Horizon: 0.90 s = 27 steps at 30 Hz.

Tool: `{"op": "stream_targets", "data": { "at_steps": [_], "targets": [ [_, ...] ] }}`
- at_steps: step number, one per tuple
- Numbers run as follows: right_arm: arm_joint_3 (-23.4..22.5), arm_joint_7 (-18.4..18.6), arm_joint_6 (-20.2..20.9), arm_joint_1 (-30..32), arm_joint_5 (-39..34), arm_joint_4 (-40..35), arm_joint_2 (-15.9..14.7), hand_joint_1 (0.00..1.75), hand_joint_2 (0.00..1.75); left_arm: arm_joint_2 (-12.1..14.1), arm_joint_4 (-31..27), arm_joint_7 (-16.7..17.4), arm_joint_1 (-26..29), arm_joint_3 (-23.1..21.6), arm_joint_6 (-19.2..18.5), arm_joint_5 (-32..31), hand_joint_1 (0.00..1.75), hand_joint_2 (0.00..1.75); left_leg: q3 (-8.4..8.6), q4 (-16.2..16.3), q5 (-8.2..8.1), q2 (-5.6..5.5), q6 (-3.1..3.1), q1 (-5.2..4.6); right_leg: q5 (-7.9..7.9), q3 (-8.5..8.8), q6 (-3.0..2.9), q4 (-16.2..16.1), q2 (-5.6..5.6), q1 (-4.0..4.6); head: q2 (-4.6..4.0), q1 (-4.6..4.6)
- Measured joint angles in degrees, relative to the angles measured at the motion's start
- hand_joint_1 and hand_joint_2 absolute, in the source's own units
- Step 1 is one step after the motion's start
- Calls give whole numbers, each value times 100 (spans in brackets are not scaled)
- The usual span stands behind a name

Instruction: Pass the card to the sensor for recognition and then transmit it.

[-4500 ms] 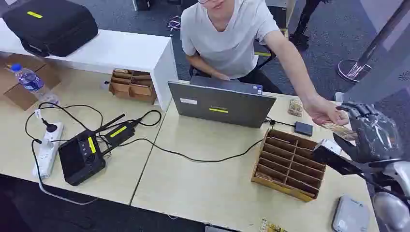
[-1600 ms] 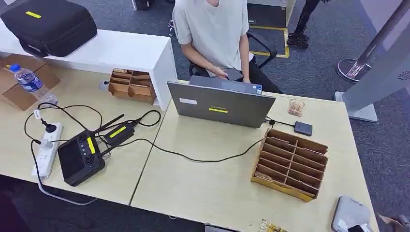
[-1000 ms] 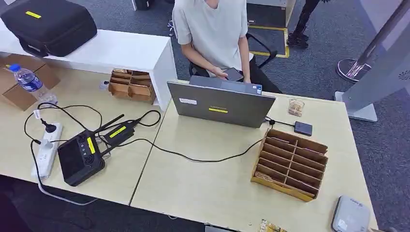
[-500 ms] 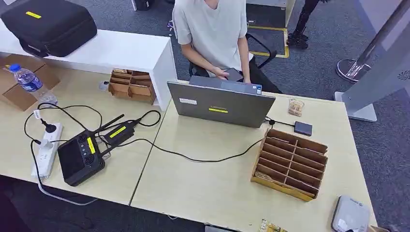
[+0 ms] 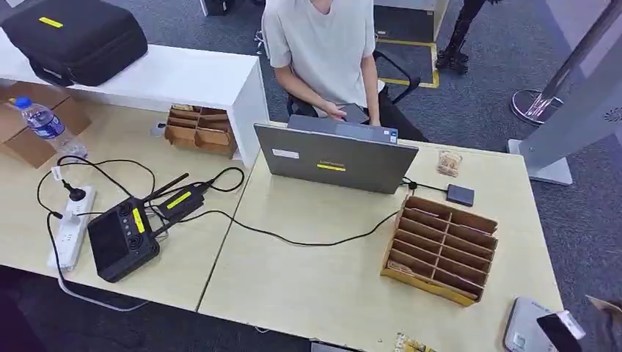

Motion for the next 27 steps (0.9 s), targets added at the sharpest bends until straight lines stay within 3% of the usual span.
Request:
{"op": "stream_targets", "data": {
  "at_steps": [6, 10, 17, 27],
  "targets": [
    [348, 208, 123, -219, -278, -681, -508, 175, 175, 9, -2, 0, 0, -2, -20, -55, 0, 175, -3, 0, 0, 10, 0, -2, 2, 0, 0, 0, 5, -1, 0, 0],
    [623, 415, 466, -805, -426, -956, -1030, 175, 175, 11, 0, 0, -1, -4, -52, -103, 0, 175, 4, 2, 3, 11, 3, -3, 9, -1, 2, 0, 11, -2, 0, 0],
    [1112, 583, 675, -1723, -531, -1023, -1571, 175, 175, 13, 0, 18, -6, -15, -96, -175, 0, 175, 4, 2, 4, 12, 3, -3, 12, 0, 3, 1, 11, -2, 0, -2],
    [1491, 623, 771, -2269, -547, -966, -1823, 175, 175, 13, 0, 20, -5, -52, -96, -190, 0, 175, -1, 2, 3, 0, 3, -1, 11, 0, 4, 1, 1, -1, 0, 0]
  ]
}}
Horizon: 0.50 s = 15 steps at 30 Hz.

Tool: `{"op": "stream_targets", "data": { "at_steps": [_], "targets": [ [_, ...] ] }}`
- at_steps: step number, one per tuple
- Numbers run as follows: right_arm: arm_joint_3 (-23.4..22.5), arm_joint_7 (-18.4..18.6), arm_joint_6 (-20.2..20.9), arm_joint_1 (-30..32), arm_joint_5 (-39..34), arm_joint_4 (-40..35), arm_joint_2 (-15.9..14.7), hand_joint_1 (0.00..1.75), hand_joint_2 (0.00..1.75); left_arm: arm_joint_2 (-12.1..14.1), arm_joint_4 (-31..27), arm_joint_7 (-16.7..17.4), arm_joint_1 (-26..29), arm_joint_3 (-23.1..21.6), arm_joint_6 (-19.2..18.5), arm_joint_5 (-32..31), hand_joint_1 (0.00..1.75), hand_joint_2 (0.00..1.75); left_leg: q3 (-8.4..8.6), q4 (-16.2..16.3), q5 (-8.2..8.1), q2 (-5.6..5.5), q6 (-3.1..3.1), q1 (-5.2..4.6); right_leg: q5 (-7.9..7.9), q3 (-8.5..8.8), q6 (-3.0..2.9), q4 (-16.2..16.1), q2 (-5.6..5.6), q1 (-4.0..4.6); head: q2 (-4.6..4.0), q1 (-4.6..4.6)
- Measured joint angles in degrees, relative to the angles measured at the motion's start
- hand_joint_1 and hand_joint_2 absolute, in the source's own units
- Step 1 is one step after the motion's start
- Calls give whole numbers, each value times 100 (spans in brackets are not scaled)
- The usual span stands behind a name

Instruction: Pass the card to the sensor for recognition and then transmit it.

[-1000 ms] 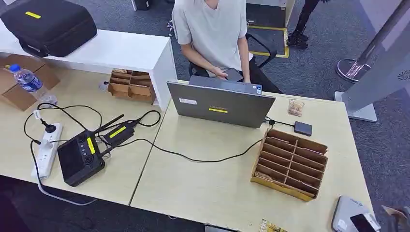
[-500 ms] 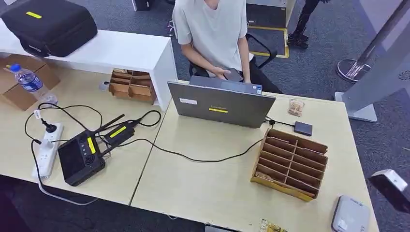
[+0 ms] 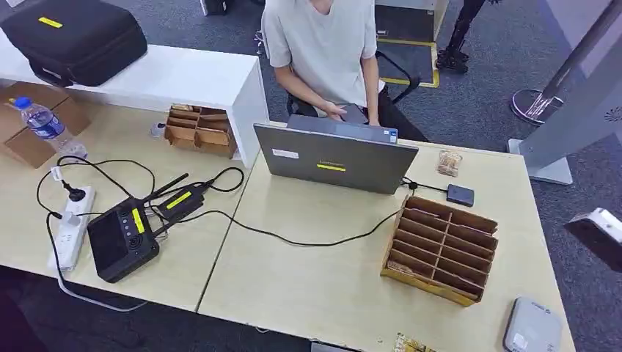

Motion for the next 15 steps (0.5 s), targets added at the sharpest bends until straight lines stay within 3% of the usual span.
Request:
{"op": "stream_targets", "data": {
  "at_steps": [4, 5, 7, 9, 10, 15],
  "targets": [
    [175, 35, 186, -327, 66, 68, -35, 175, 175, 0, 0, 7, 3, -7, -11, -68, 0, 175, -20, -2, 0, 8, 0, -2, 1, -5, 0, 7, 7, -3, 0, 0],
    [350, 89, 418, -716, 196, 191, -22, 175, 175, 0, 0, -47, 6, -20, 17, -125, 0, 175, -64, -5, 0, 31, -1, -7, 7, -11, -3, 14, 26, -6, 0, 0],
    [929, 294, 797, -1781, 461, 689, 113, 175, 175, -4, 0, -505, -10, -109, 316, -207, 0, 175, -50, -3, 2, 98, -5, -8, 26, -32, -14, 15, 89, -6, 0, -5],
    [1459, 448, 911, -2633, 636, 1196, 325, 175, 175, -18, 0, -926, -87, -220, 581, -308, 0, 175, -45, -2, 12, 98, -6, -3, 35, -32, -5, 15, 95, -3, 0, 2],
    [1693, 505, 927, -2981, 722, 1455, 466, 175, 175, -28, 0, -949, -126, -276, 562, -339, 0, 175, -49, -2, 25, 93, -10, -3, 39, -31, -7, 16, 90, -3, 0, 2],
    [2748, 726, 857, -4333, 1165, 2930, 1402, 175, 175, -234, 0, -673, -261, -380, 384, -264, 0, 175, -48, -3, 42, 75, -21, 5, 47, -38, -15, 28, 81, 1, 0, 2]
  ]
}}
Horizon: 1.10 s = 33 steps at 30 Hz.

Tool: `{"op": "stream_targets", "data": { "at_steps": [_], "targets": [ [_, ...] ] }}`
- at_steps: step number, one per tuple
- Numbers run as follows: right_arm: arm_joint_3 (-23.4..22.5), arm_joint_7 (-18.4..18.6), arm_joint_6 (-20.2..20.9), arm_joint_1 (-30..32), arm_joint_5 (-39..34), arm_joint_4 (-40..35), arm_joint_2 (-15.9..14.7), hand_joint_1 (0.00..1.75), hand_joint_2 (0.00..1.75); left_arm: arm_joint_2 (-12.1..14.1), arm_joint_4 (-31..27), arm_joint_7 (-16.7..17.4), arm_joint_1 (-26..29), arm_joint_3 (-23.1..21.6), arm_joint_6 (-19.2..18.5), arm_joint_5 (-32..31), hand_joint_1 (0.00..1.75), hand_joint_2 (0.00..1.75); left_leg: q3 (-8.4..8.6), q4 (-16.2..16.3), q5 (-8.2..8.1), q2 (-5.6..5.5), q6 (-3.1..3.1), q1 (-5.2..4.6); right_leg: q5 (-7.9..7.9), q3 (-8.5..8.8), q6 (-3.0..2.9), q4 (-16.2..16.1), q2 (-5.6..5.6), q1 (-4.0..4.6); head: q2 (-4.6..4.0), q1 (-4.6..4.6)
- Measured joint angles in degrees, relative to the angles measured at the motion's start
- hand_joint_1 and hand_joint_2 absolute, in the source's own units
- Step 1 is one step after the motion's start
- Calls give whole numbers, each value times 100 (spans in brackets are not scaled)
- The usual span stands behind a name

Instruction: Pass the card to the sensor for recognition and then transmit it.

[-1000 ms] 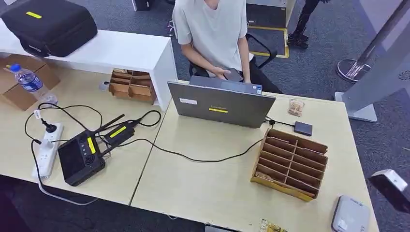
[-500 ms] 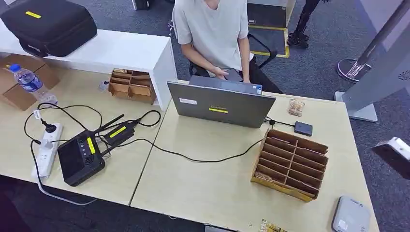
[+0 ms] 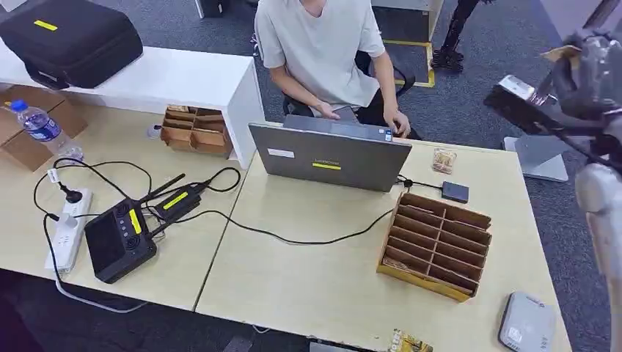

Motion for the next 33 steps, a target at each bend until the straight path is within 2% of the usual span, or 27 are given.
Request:
{"op": "stream_targets", "data": {
  "at_steps": [3, 5, 10, 14, 20, 21, 25, 33],
  "targets": [
    [441, 83, -61, -413, 151, 710, 476, 175, 175, -100, 13, 11, -4, -35, -76, 22, 0, 175, 35, 1, 5, -9, -6, 4, 2, -10, -3, 2, -4, 5, 0, -7],
    [594, 103, -94, -548, 170, 998, 664, 175, 175, -109, 15, 11, -1, -46, -103, 26, 0, 175, 26, 1, 5, -45, -6, 4, 0, -8, -5, 2, -38, 6, 0, -2],
    [865, 195, -162, -748, 393, 1569, 1046, 175, 175, -111, 24, 116, 2, -61, -223, 11, 0, 175, 19, 0, 5, -49, -6, 4, -3, -10, -6, -1, -44, 6, 0, -2],
    [987, 312, -369, -814, 533, 2053, 1249, 175, 175, -111, 24, 138, 3, -109, -253, 0, 0, 175, 17, 1, 5, -57, -6, 3, -2, -9, -6, -3, -55, 5, 0, -2],
    [1046, 374, -494, -843, 581, 2541, 1326, 175, 175, -111, 31, 129, 4, -138, -288, 0, 0, 175, 16, 4, 6, -56, -6, 2, 0, -8, -5, -5, -55, 4, 0, -2],
    [1048, 376, -498, -843, 581, 2591, 1328, 0, 175, -111, 33, 129, 4, -140, -290, 0, 0, 175, 16, 4, 6, -56, -6, 1, 0, -9, -5, -5, -55, 4, 0, 0],
    [1059, 369, -496, -842, 583, 2753, 1335, 0, 175, -111, 44, 138, 4, -166, -409, -68, 0, 175, 15, 4, 5, -54, -6, 1, -1, -10, -5, -5, -54, 4, 0, -2],
    [1090, 347, -498, -806, 627, 2902, 1346, 0, 175, -109, 44, 249, 6, -201, -371, -13, 0, 175, 15, 3, 5, -54, -6, 3, -1, -13, -6, -4, -54, 6, 0, -2]
  ]
}}
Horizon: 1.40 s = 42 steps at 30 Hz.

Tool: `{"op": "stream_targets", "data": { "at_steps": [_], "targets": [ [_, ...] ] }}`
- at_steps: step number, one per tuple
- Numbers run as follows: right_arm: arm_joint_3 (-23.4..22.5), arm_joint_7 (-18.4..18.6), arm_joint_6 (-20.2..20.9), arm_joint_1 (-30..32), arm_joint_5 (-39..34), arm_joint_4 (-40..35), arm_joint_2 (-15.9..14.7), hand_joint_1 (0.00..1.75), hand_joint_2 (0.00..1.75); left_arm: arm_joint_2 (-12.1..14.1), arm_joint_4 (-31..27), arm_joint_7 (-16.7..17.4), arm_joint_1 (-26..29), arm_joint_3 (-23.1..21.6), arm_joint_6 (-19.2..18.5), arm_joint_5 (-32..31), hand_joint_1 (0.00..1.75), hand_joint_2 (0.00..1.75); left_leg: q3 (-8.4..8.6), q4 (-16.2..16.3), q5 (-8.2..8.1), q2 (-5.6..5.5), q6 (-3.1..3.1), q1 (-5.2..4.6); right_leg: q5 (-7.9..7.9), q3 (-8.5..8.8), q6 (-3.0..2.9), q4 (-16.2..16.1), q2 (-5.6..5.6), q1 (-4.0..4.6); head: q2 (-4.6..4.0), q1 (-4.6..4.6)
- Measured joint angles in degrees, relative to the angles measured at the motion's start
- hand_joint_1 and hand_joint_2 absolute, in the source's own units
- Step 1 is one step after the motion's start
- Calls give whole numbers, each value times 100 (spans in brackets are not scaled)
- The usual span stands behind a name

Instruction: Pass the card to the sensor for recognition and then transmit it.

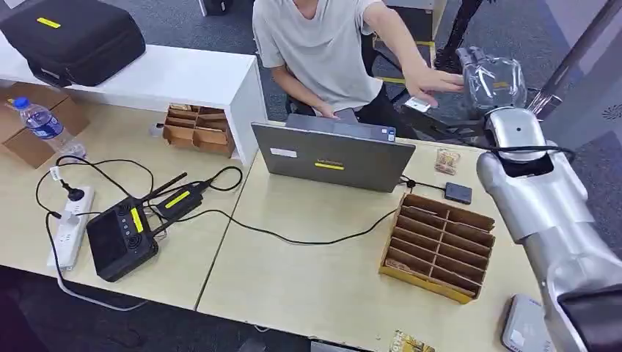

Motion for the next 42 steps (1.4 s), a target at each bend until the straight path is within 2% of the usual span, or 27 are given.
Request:
{"op": "stream_targets", "data": {
  "at_steps": [23, 27, 30, 33, 35, 38, 42],
  "targets": [
    [0, -68, -103, 157, 15, 114, -11, 0, 175, 0, 0, 166, 6, 0, 15, 50, 0, 175, 0, 0, 0, 1, 0, -1, 0, -2, 0, -1, 1, -1, 0, 0],
    [-89, -332, -352, 345, -150, -69, -153, 0, 175, 0, 0, 151, 11, 0, 7, 146, 0, 175, 1, 1, 0, -1, 0, -1, 0, -2, 0, -3, 0, -1, 0, 2],
    [-208, -523, -411, 772, -278, -716, -446, 0, 175, 2, 2, 155, 34, 2, 37, 243, 0, 175, -2, 2, 0, -20, 0, -1, -2, 1, 2, -8, -18, 0, 0, -2],
    [-463, -666, -420, 1447, -389, -1815, -962, 0, 175, 11, 2, 177, 96, 24, 113, 367, 0, 175, -6, 2, -1, -35, 2, -1, -4, 5, 4, -20, -33, 0, 0, 0],
    [-669, -717, -450, 2036, -433, -2587, -1310, 0, 175, 18, 2, 155, 131, 55, 155, 442, 0, 175, -9, 2, -4, -38, 4, 0, -7, 7, 9, -29, -36, 1, 0, -2],
    [-1177, -752, -540, 3246, -463, -4032, -1865, 0, 175, 31, 2, 50, 186, 105, 195, 540, 0, 175, -12, 1, -19, -62, 23, 0, -24, 20, 20, -33, -61, 3, 0, 2],
    [-1783, -879, -684, 4544, -343, -5348, -2273, 0, 175, 76, 2, -81, 226, 166, 97, 599, 0, 175, -10, 0, -34, -55, 32, -1, -36, 17, 25, -35, -56, 2, 0, 0]
  ]
}}
